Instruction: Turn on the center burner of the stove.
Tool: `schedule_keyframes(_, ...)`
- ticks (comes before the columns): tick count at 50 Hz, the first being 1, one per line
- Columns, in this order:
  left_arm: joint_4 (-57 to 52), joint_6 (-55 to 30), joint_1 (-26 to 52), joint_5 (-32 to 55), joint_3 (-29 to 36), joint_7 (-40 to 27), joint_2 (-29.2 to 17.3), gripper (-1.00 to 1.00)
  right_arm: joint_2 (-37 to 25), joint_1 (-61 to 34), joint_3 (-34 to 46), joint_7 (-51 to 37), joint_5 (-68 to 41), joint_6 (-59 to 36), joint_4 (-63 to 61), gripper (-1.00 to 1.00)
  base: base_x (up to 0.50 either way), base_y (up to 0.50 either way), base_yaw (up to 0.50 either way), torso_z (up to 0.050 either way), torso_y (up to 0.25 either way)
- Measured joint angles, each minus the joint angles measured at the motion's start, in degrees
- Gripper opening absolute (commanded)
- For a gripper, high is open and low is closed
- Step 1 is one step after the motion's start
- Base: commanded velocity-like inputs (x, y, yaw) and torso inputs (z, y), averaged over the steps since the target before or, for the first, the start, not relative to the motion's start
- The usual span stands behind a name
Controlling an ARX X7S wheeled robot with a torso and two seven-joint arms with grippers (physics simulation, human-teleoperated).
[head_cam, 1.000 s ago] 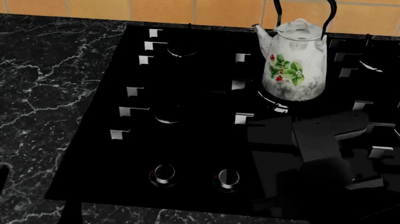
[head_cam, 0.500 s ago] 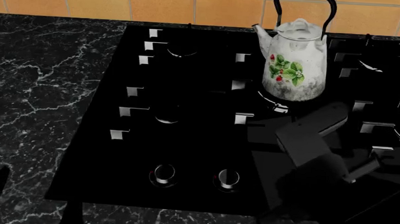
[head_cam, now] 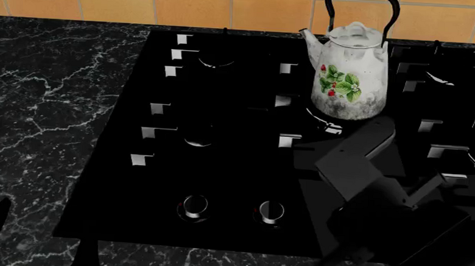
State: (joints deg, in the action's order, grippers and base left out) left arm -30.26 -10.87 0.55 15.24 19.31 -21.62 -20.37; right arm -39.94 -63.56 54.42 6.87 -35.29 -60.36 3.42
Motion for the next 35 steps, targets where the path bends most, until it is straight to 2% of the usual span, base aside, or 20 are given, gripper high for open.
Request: schedule_keyframes(35, 0.2, 0.9, 0.2, 0.9, 0.7, 0.4, -0.5, 1.0, -0.7, -2.7, 5.1, 6.4, 4.2, 2.3, 0.9, -1.0, 0.0, 0.0, 0.0, 0.0, 0.0)
